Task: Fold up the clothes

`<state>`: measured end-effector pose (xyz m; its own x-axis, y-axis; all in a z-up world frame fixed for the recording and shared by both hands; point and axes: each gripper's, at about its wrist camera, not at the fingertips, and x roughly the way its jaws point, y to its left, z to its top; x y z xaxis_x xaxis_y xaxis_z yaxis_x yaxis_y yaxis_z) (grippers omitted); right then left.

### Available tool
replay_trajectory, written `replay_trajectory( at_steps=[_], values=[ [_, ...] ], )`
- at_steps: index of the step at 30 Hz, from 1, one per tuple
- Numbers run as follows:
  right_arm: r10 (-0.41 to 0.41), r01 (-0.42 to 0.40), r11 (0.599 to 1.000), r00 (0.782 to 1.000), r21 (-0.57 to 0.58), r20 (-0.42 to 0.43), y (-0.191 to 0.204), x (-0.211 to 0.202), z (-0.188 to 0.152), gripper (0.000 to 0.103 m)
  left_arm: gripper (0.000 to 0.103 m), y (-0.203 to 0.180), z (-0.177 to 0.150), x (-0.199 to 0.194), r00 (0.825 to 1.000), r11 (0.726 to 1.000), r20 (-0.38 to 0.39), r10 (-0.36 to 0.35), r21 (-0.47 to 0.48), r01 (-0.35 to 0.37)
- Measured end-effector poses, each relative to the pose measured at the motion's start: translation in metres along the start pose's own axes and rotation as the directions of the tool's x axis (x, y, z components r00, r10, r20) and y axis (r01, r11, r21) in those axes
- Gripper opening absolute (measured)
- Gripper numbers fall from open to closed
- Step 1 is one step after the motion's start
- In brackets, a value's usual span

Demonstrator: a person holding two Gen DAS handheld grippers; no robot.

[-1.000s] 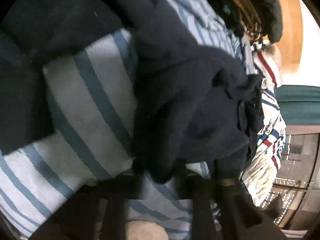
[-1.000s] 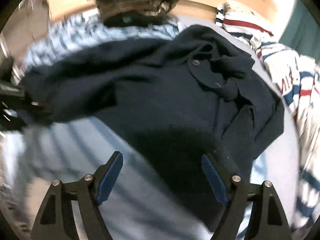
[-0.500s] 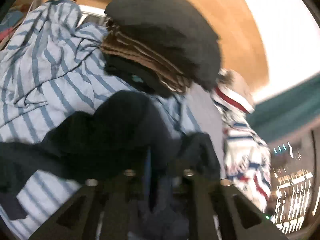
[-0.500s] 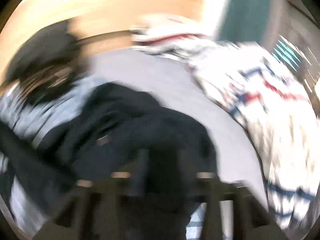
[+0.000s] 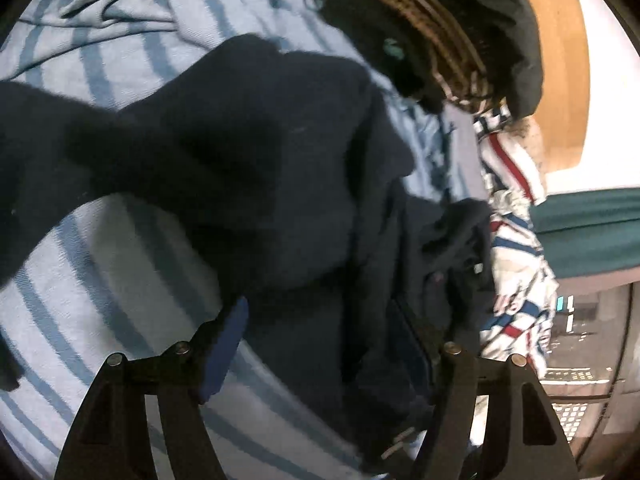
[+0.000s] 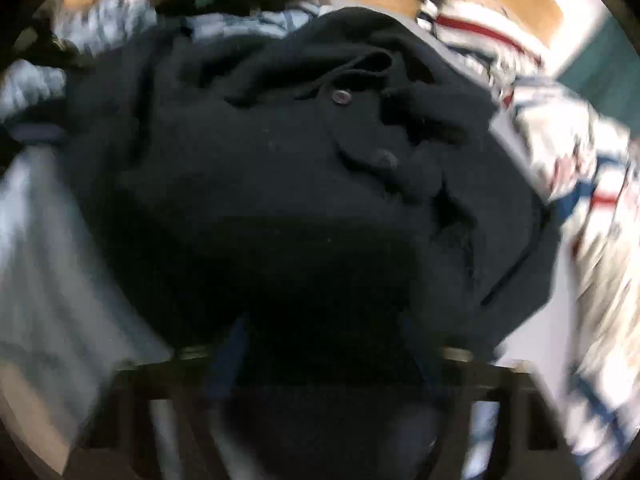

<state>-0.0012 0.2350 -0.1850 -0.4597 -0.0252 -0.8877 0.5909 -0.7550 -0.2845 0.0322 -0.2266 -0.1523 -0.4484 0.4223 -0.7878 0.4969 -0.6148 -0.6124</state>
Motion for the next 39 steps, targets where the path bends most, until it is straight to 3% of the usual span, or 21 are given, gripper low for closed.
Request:
replay_trajectory(
  at_steps=[1,3,5,8,9,11,13,16,18,20,22,23,24,25,29,32,34,35,36,38,39],
  values=[
    [-0.057,0.057,0.998,0.998,-0.006,0.022,-0.006,0.002,0.008,0.034,0.072,0.003,-0.001,0.001,1.0,1.0,0.002,0.017,0.002,-0.017],
    [-0.173,0.16,0.974,0.982,0.162,0.073,-0.047,-0.004,0.026,0.036,0.072,0.01,-0.001,-0.002,0.999,0.999,0.018,0.044,-0.015,-0.043],
    [-0.246,0.207,0.888,0.968,0.411,0.044,-0.104,-0.01,0.035,0.055,0.072,0.019,0.0,-0.003,0.997,0.997,0.036,0.067,-0.05,-0.065],
    [-0.039,0.01,0.811,0.999,0.586,0.037,-0.147,-0.021,0.022,0.062,0.072,0.035,0.002,-0.003,0.997,0.992,0.044,0.06,-0.11,-0.055],
    [0.057,-0.091,0.799,0.995,0.595,0.076,-0.148,-0.029,0.007,0.075,0.072,0.041,0.002,-0.003,0.997,0.99,0.049,0.053,-0.137,-0.046],
    [0.135,-0.148,0.793,0.989,0.592,0.066,-0.139,-0.033,-0.017,0.086,0.072,0.046,0.003,-0.002,0.998,0.986,0.055,0.036,-0.163,-0.027],
    [0.223,-0.183,0.757,0.975,0.627,0.016,-0.128,-0.026,-0.051,0.086,0.072,0.041,0.004,0.001,0.997,0.99,0.059,0.04,-0.139,-0.032],
    [0.393,-0.227,0.588,0.919,0.776,-0.028,-0.124,-0.001,-0.103,0.086,0.071,0.024,0.006,0.013,1.0,0.998,0.027,0.012,-0.064,-0.01],
    [0.499,-0.266,0.461,0.867,0.847,0.001,-0.12,0.016,-0.131,0.087,0.06,0.011,0.005,0.026,1.0,1.0,-0.013,0.014,-0.003,-0.014],
    [0.475,-0.284,0.471,0.879,0.835,0.032,-0.119,0.015,-0.131,0.088,0.042,0.0,0.002,0.038,0.997,0.996,-0.03,0.068,0.059,-0.066],
    [0.46,-0.323,0.479,0.884,0.816,0.081,-0.119,0.014,-0.126,0.087,0.012,-0.003,-0.002,0.038,0.996,0.992,-0.027,0.085,0.095,-0.082],
    [0.459,-0.354,0.48,0.881,0.803,0.114,-0.121,0.013,-0.121,0.075,0.007,-0.005,-0.004,0.037,0.996,0.99,-0.027,0.086,0.111,-0.083],
    [0.466,-0.367,0.476,0.876,0.799,0.125,-0.122,0.01,-0.117,0.045,0.006,-0.007,-0.007,0.034,0.996,0.988,-0.023,0.087,0.128,-0.083],
    [0.474,-0.379,0.471,0.87,0.796,0.134,-0.124,0.007,-0.113,0.03,0.006,-0.008,-0.009,0.026,0.996,0.986,-0.001,0.084,0.144,-0.083],
    [0.473,-0.524,0.439,0.825,0.73,0.308,-0.14,-0.053,-0.097,0.009,0.004,-0.01,-0.012,-0.025,0.999,0.986,0.045,-0.005,0.168,-0.002],
    [0.438,-0.571,0.491,0.815,0.658,0.38,-0.153,-0.121,-0.089,0.009,0.001,-0.012,-0.011,-0.078,0.991,0.982,0.094,-0.094,0.173,0.077],
    [0.412,-0.54,0.545,0.839,0.641,0.357,-0.16,-0.151,-0.086,0.009,0.001,-0.014,-0.009,-0.106,0.988,0.98,0.13,-0.079,0.194,0.053],
    [0.397,-0.508,0.56,0.858,0.654,0.326,-0.155,-0.156,-0.084,0.015,0.001,-0.014,-0.01,-0.109,0.989,0.982,0.138,-0.055,0.186,0.029],
    [0.377,-0.459,0.58,0.884,0.673,0.278,-0.152,-0.151,-0.086,0.037,0.001,-0.008,-0.01,-0.11,0.99,0.985,0.139,-0.031,0.171,0.007],
    [0.335,-0.356,0.609,0.926,0.709,0.177,-0.144,-0.134,-0.092,0.06,0.001,0.007,-0.012,-0.101,0.994,0.989,0.108,0.034,0.14,-0.049],
    [0.336,-0.328,0.613,0.932,0.719,0.139,-0.145,-0.116,-0.096,0.061,0.001,0.016,-0.014,-0.089,0.997,0.993,0.059,0.042,0.108,-0.048]
  ],
)
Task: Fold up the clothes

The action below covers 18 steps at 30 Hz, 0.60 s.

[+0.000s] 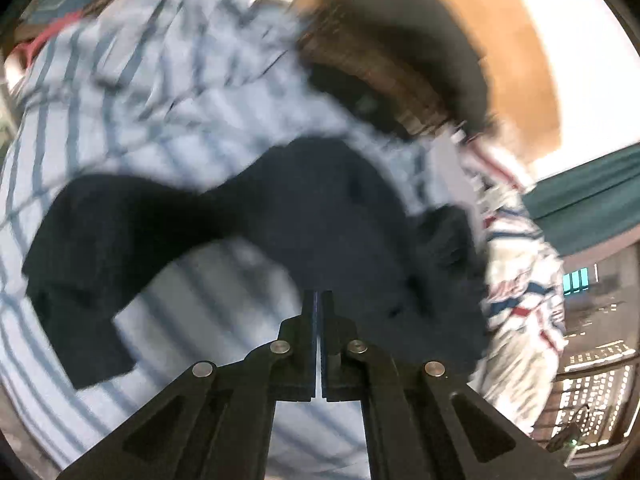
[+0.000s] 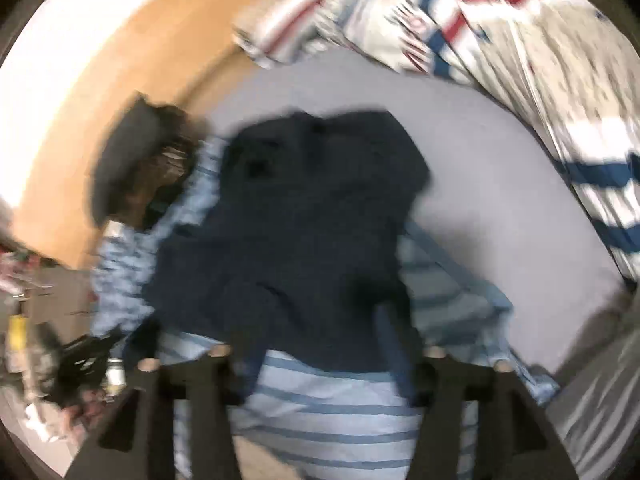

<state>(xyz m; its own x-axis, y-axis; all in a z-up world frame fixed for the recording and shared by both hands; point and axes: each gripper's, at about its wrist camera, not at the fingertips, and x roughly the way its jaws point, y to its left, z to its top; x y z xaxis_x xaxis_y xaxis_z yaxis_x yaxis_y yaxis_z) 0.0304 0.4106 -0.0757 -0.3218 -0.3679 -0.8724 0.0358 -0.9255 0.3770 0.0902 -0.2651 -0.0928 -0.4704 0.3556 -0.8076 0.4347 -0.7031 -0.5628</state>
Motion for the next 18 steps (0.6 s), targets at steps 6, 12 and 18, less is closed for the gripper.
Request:
replay_trajectory(
  at_steps=[6,12,18],
  values=[
    [-0.171,0.175,0.985,0.971,0.009,-0.166,-0.029,0.095,-0.018,0.062,0.002,0.039,-0.024,0.041,0.988,0.986,-0.142,-0.063,-0.162,0.039],
    [-0.109,0.113,0.994,0.978,0.013,-0.177,-0.027,0.118,-0.024,0.081,0.077,0.019,-0.012,0.073,0.987,0.991,-0.161,-0.009,-0.133,-0.013],
    [-0.095,0.09,0.995,0.982,-0.038,-0.166,-0.018,0.123,-0.034,0.049,0.055,-0.025,-0.013,0.122,0.976,1.0,-0.219,0.007,0.002,-0.007]
  ],
)
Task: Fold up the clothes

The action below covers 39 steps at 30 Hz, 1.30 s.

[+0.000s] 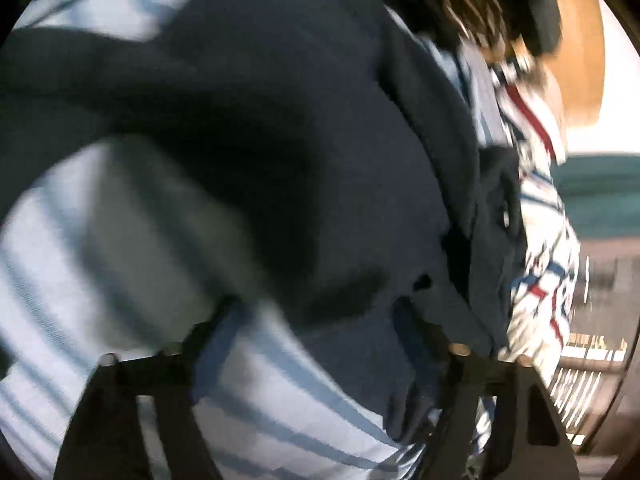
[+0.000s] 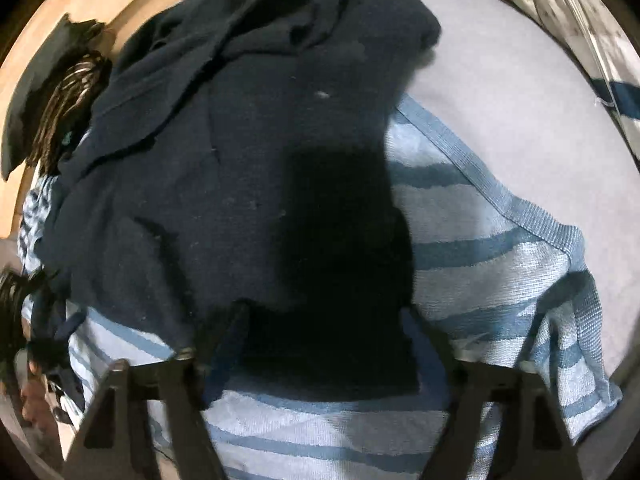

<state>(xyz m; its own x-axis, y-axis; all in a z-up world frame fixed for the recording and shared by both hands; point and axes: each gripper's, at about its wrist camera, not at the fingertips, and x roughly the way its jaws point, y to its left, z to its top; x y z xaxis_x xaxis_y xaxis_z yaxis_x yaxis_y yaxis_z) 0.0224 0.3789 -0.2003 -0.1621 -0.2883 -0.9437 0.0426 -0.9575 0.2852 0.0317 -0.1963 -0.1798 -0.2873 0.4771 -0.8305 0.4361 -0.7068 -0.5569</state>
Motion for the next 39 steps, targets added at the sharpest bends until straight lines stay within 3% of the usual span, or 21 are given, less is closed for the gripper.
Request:
replay_trajectory(
  at_steps=[1,2,3,5,7,8,11,14,16,18,21,22,23,24,26,27,29,31,33,36,39],
  values=[
    [0.02,-0.02,1.0,1.0,-0.01,0.009,0.002,-0.003,-0.001,0.032,0.017,-0.008,-0.004,0.007,1.0,0.999,-0.001,0.029,0.042,-0.029],
    [0.043,-0.043,0.999,0.999,-0.008,0.017,0.004,-0.009,-0.001,0.013,0.004,-0.017,-0.01,0.011,0.999,0.995,0.017,0.05,0.083,-0.051],
    [0.067,-0.067,0.998,0.997,-0.005,0.024,0.005,-0.015,0.0,0.011,0.005,-0.021,-0.017,0.009,0.998,0.995,0.041,0.038,0.088,-0.042],
    [-0.012,0.023,0.997,0.991,-0.08,0.131,0.018,-0.051,0.002,0.009,0.005,-0.029,-0.036,-0.01,0.993,0.992,0.118,-0.012,0.122,-0.003],
    [0.005,0.026,0.992,0.969,-0.121,0.247,0.025,-0.103,0.004,0.008,0.005,-0.031,-0.043,-0.031,0.986,0.991,0.161,-0.029,0.135,0.007],
    [0.008,0.021,0.994,0.963,-0.104,0.27,0.021,-0.124,0.007,0.008,0.005,-0.027,-0.041,-0.042,0.985,0.993,0.166,-0.046,0.114,0.027],
    [-0.083,0.12,0.989,0.935,-0.089,0.344,0.012,-0.172,0.002,0.008,0.005,-0.009,-0.036,-0.067,0.984,0.996,0.157,-0.081,0.044,0.075],
    [-0.107,0.117,0.993,0.958,-0.022,0.265,-0.013,-0.178,-0.013,0.008,0.005,0.0,-0.038,-0.075,0.99,0.999,0.14,-0.033,0.024,0.03],
    [-0.128,0.129,0.992,0.978,0.005,0.167,-0.027,-0.147,-0.02,0.008,0.004,0.004,-0.047,-0.065,0.994,0.999,0.102,0.032,0.032,-0.035],
    [-0.117,0.118,0.993,0.989,-0.006,0.087,-0.031,-0.124,-0.03,0.008,0.004,0.013,-0.054,-0.054,0.997,0.998,0.06,0.05,0.028,-0.051],
    [-0.078,0.079,0.993,0.997,-0.083,0.017,-0.015,-0.1,-0.037,0.014,0.004,0.027,-0.058,-0.037,0.998,0.998,-0.008,0.057,-0.015,-0.057],
    [-0.059,0.06,0.99,0.998,-0.124,0.01,-0.003,-0.095,-0.036,0.022,0.004,0.032,-0.059,-0.033,0.998,0.998,-0.023,0.057,-0.035,-0.058],
    [-0.047,0.049,0.99,0.999,-0.133,0.019,0.001,-0.092,-0.031,0.055,0.004,0.036,-0.059,-0.032,0.998,0.997,-0.033,0.052,-0.047,-0.054],
    [-0.036,0.039,0.989,0.999,-0.141,0.028,0.005,-0.089,-0.025,0.075,0.004,0.041,-0.058,-0.034,0.999,0.997,-0.036,0.036,-0.07,-0.039],
    [-0.038,0.043,0.991,0.999,-0.129,0.039,0.009,-0.077,-0.011,0.077,0.004,0.053,-0.057,-0.04,1.0,0.991,-0.013,-0.021,-0.131,0.019],
    [-0.04,0.042,0.993,0.999,-0.108,0.021,0.007,-0.071,-0.003,0.077,0.008,0.06,-0.056,-0.043,0.999,0.986,0.0,-0.049,-0.161,0.048],
    [-0.037,0.036,0.999,0.999,-0.034,-0.017,-0.007,-0.052,0.012,0.077,0.031,0.071,-0.056,-0.053,0.995,0.973,0.062,-0.084,-0.211,0.095],
    [-0.033,0.034,0.999,0.999,0.03,-0.04,-0.019,-0.035,0.022,0.08,0.08,0.083,-0.056,-0.065,0.984,0.958,0.149,-0.102,-0.25,0.138],
    [-0.046,0.048,0.998,0.998,0.031,-0.048,-0.022,-0.022,0.018,0.085,0.082,0.096,-0.059,-0.078,0.965,0.94,0.239,-0.105,-0.291,0.175],
    [-0.094,0.091,0.995,0.994,-0.05,-0.058,-0.014,-0.002,0.001,0.09,0.082,0.118,-0.072,-0.087,0.952,0.921,0.294,-0.081,-0.343,0.185],
    [-0.212,0.193,0.951,0.976,-0.242,-0.056,0.014,-0.001,-0.026,0.09,0.082,0.141,-0.097,-0.093,0.939,0.897,0.339,-0.062,-0.394,0.201]
  ],
)
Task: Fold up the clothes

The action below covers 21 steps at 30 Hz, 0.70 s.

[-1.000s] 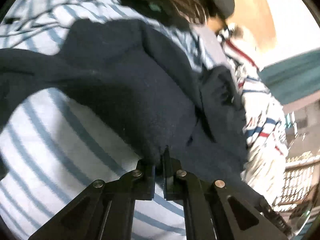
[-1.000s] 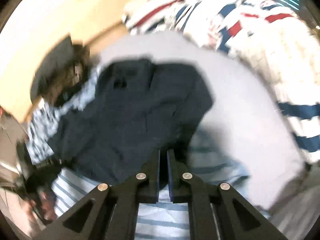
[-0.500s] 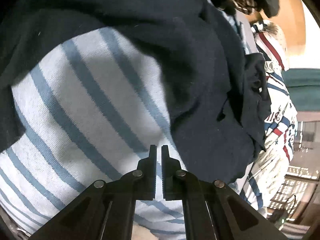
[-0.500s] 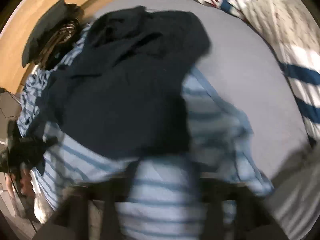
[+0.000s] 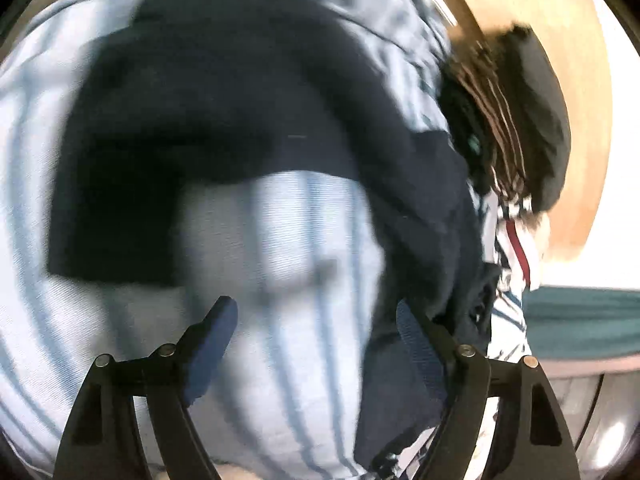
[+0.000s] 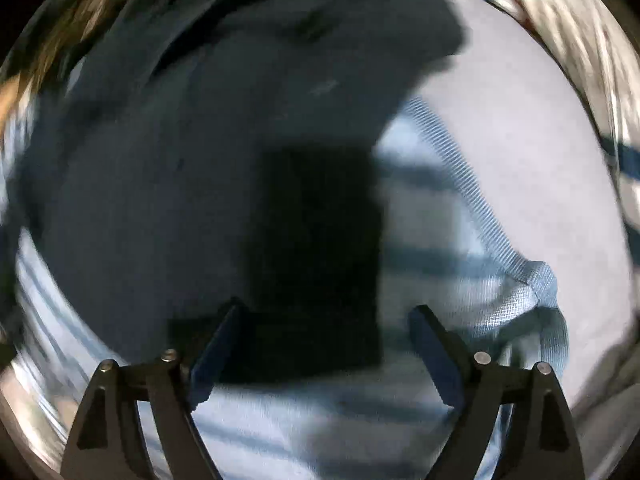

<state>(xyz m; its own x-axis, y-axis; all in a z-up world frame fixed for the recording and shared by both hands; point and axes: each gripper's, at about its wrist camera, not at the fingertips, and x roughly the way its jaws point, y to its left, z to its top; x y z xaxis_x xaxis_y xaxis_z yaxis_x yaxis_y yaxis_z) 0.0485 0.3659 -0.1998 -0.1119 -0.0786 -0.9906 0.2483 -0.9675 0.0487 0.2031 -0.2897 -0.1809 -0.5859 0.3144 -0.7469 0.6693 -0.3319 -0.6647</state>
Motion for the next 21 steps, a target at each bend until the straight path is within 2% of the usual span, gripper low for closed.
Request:
replay_trajectory(
  at_steps=[1,3,5,6,9,10,11,12,14,15,16,17,18,19,20,21],
  values=[
    [-0.021,0.02,0.999,1.0,-0.033,-0.014,0.008,-0.003,-0.005,0.089,0.081,0.012,-0.003,-0.008,1.0,0.999,0.014,-0.021,-0.032,0.021],
    [0.025,-0.025,1.0,1.0,-0.017,-0.01,0.012,-0.016,-0.005,0.082,0.081,0.031,-0.004,-0.024,0.995,0.991,0.064,-0.071,-0.112,0.078],
    [0.056,-0.056,0.998,0.998,-0.006,0.028,0.018,-0.034,-0.003,0.082,0.081,0.043,0.001,-0.045,0.983,0.975,0.149,-0.109,-0.179,0.135],
    [0.062,-0.062,0.998,0.996,-0.003,0.066,0.022,-0.046,-0.001,0.083,0.081,0.05,0.005,-0.058,0.974,0.966,0.2,-0.107,-0.209,0.149],
    [0.126,-0.119,0.992,0.977,-0.048,0.173,0.049,-0.08,0.01,0.086,0.081,0.062,0.015,-0.088,0.948,0.943,0.318,-0.005,-0.313,0.11],
    [0.168,-0.155,0.984,0.97,-0.081,0.176,0.063,-0.085,0.012,0.087,0.081,0.064,0.02,-0.09,0.947,0.939,0.321,0.03,-0.334,0.084],
    [0.21,-0.191,0.975,0.962,-0.116,0.176,0.077,-0.089,0.015,0.087,0.081,0.067,0.026,-0.088,0.953,0.939,0.299,0.057,-0.34,0.051],
    [0.235,-0.21,0.965,0.958,-0.154,0.166,0.093,-0.091,0.013,0.087,0.081,0.067,0.033,-0.08,0.967,0.943,0.242,0.085,-0.332,-0.001],
    [0.243,-0.205,0.947,0.96,-0.246,0.139,0.125,-0.085,0.009,0.087,0.081,0.058,0.045,-0.054,0.986,0.962,0.129,0.103,-0.266,-0.066],
    [0.244,-0.202,0.937,0.962,-0.284,0.121,0.138,-0.081,0.004,0.087,0.08,0.047,0.047,-0.047,0.984,0.974,0.108,0.142,-0.19,-0.12],
    [0.244,-0.2,0.926,0.964,-0.32,0.103,0.151,-0.078,-0.001,0.087,0.075,0.036,0.049,-0.04,0.979,0.979,0.091,0.182,-0.113,-0.172],
    [0.243,-0.198,0.913,0.966,-0.357,0.084,0.163,-0.074,-0.005,0.087,0.062,0.025,0.05,-0.034,0.973,0.976,0.081,0.218,-0.037,-0.216],
    [0.245,-0.204,0.902,0.968,-0.38,0.062,0.168,-0.07,-0.01,0.087,0.023,0.015,0.047,-0.035,0.969,0.972,0.093,0.231,0.023,-0.234],
    [0.246,-0.21,0.891,0.968,-0.403,0.04,0.173,-0.065,-0.014,0.087,0.011,0.004,0.044,-0.036,0.964,0.964,0.106,0.242,0.083,-0.251],
    [0.247,-0.216,0.879,0.969,-0.425,0.018,0.177,-0.061,-0.019,0.087,0.011,-0.007,0.041,-0.038,0.964,0.958,0.119,0.238,0.132,-0.253],
    [0.24,-0.215,0.872,0.971,-0.44,0.001,0.179,-0.057,-0.027,0.087,0.009,-0.013,0.039,-0.046,0.978,0.974,0.128,0.167,0.134,-0.183]
  ],
)
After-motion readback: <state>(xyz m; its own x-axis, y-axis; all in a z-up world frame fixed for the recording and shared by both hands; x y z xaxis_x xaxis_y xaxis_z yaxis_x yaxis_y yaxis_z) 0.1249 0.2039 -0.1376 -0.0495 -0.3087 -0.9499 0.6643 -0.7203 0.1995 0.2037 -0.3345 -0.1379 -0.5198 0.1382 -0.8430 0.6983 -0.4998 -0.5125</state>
